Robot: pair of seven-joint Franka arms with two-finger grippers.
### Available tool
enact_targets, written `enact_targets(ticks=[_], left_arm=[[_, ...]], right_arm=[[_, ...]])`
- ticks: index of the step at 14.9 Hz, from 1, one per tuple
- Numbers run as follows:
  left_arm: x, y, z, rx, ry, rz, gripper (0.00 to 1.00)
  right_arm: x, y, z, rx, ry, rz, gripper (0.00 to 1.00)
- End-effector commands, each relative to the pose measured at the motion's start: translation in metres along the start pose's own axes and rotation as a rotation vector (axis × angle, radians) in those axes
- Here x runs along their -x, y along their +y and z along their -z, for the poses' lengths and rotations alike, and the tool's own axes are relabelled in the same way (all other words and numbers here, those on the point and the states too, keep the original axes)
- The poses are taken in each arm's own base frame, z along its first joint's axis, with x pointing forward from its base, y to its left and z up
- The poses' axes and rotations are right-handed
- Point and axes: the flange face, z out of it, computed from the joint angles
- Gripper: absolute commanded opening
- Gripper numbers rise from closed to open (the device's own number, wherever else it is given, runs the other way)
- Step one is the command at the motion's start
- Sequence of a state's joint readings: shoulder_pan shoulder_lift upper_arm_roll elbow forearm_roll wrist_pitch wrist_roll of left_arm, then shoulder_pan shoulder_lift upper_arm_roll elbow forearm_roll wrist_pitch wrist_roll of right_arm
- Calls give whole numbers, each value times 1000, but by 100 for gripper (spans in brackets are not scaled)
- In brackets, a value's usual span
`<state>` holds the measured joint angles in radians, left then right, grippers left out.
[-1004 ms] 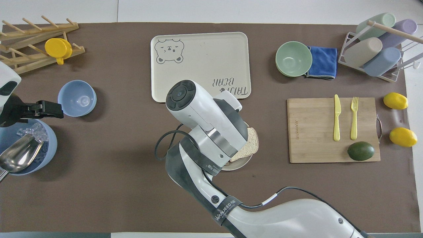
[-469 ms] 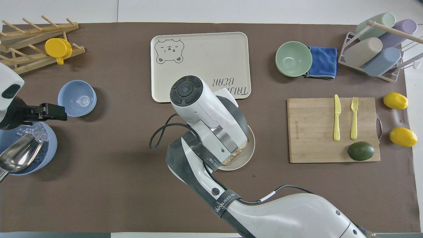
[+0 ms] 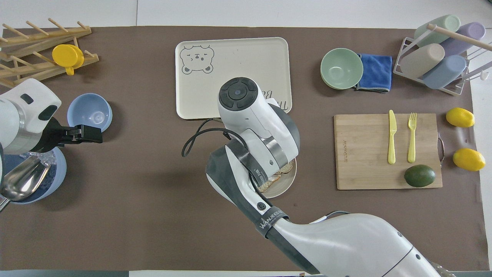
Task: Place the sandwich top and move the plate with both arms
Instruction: 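Lower the bread onto the egg toast while the left gripper approaches, then open the right gripper and withdraw while the left gripper nears the plate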
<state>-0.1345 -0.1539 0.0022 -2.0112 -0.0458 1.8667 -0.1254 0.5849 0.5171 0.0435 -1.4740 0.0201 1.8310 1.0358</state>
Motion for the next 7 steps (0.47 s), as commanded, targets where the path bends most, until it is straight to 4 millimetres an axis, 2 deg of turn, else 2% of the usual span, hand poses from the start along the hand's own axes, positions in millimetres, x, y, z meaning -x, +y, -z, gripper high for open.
enact_targets(ticks=[1, 4, 6, 7], left_arm=[[7, 6, -7, 29, 10, -14, 100], [11, 19, -25, 61, 1, -27, 100], [16, 33, -39, 68, 9, -51, 100], [17, 34, -44, 80, 8, -45, 100]], right_arm=[[10, -7, 2, -37, -2, -74, 100], [-5, 6, 20, -58, 8, -78, 100], [-31, 30, 44, -89, 25, -29, 100], [-48, 50, 58, -98, 29, 3, 100]])
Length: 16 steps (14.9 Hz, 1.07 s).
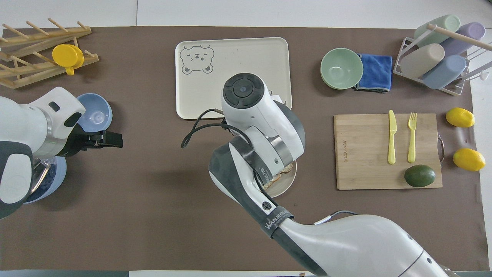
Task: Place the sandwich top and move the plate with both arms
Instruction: 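Open the right gripper and withdraw while the left gripper nears the plate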
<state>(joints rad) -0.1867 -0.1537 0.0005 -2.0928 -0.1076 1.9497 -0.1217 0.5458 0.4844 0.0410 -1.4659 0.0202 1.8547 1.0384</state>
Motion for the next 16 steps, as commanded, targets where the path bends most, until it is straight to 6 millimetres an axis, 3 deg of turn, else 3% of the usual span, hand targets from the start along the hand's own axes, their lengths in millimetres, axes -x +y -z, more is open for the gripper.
enact_targets(ticks=[1, 3, 4, 5, 9, 11, 13, 16], left_arm=[[8, 7, -14, 51, 14, -3, 100], [7, 18, -18, 67, 22, -15, 100], [5, 27, -30, 81, 7, -16, 100], [3, 31, -34, 105, 8, -6, 100], [-3, 74, -61, 145, 33, 8, 100], [-5, 100, -77, 173, 51, 43, 100], [-4, 136, -101, 179, 81, 70, 100], [0, 169, -134, 178, 100, 50, 100]], right_arm=[[-52, 59, 45, -36, -10, 71, 100], [-94, 119, 71, -18, -41, 130, 100], [-111, 151, 86, -13, -56, 167, 100], [-121, 180, 99, -5, -78, 220, 100], [-121, 271, 158, 9, -138, 282, 100], [-118, 311, 169, 8, -167, 330, 100], [-106, 333, 178, 2, -157, 330, 100], [-101, 339, 176, 7, -142, 334, 100]])
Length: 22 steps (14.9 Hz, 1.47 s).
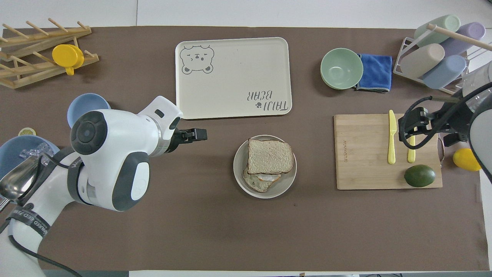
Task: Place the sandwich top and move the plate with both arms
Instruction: 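Open the right gripper and withdraw while the left gripper nears the plate, then grasp the white plate rim with the left gripper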
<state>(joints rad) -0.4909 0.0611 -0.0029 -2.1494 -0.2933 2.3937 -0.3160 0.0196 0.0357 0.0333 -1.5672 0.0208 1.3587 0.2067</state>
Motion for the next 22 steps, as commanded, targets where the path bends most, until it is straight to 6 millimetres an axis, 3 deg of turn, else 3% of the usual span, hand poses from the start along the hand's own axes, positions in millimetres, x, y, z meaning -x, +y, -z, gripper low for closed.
enact_targets(ticks=[1, 7, 11, 15, 18, 20, 22], left_arm=[[6, 12, -29, 1, -1, -4, 100], [24, 39, -78, 12, -33, -38, 98], [34, 47, -85, 8, -59, -81, 97], [44, 51, -92, 17, -96, -64, 85], [57, 65, -97, 27, -112, -70, 79], [58, 63, -103, 20, -120, -68, 69], [61, 66, -104, 21, -123, -70, 53]], right_arm=[[3, 1, -10, -8, 37, 35, 100], [2, 20, -12, 3, 20, 89, 100], [-5, 31, -13, 23, 26, 163, 100], [-6, 38, -6, 9, 29, 161, 100], [-7, 46, -4, -1, 37, 144, 100], [-12, 50, 5, -4, 53, 137, 100], [-10, 54, 11, -12, 65, 130, 100]])
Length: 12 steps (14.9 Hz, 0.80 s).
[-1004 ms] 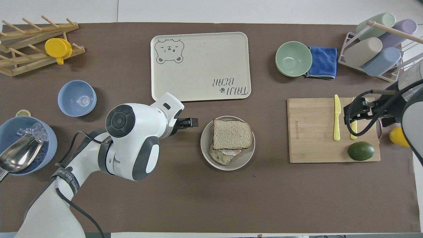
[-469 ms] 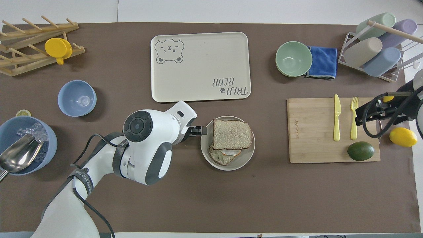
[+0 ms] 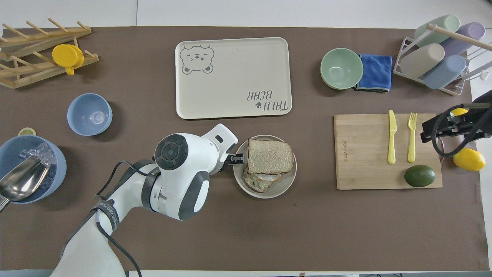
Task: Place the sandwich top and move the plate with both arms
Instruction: 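Grasp the white plate rim with the left gripper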
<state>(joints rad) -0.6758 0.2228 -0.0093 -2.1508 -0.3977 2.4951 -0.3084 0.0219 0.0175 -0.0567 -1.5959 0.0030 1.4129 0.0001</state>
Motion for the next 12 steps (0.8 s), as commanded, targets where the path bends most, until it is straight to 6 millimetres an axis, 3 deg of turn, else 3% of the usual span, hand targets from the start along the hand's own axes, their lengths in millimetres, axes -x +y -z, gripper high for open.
enact_targets(ticks=[1, 7, 12], left_arm=[[3, 0, -4, 7, -12, 7, 44], [7, 5, -7, 14, -22, 52, 3], [7, 5, -7, 14, -24, 63, 0]], right_arm=[[-1, 7, 12, -6, 26, 10, 100], [-3, 17, 17, -5, 58, -12, 100], [-2, 18, 20, -6, 72, -18, 100]])
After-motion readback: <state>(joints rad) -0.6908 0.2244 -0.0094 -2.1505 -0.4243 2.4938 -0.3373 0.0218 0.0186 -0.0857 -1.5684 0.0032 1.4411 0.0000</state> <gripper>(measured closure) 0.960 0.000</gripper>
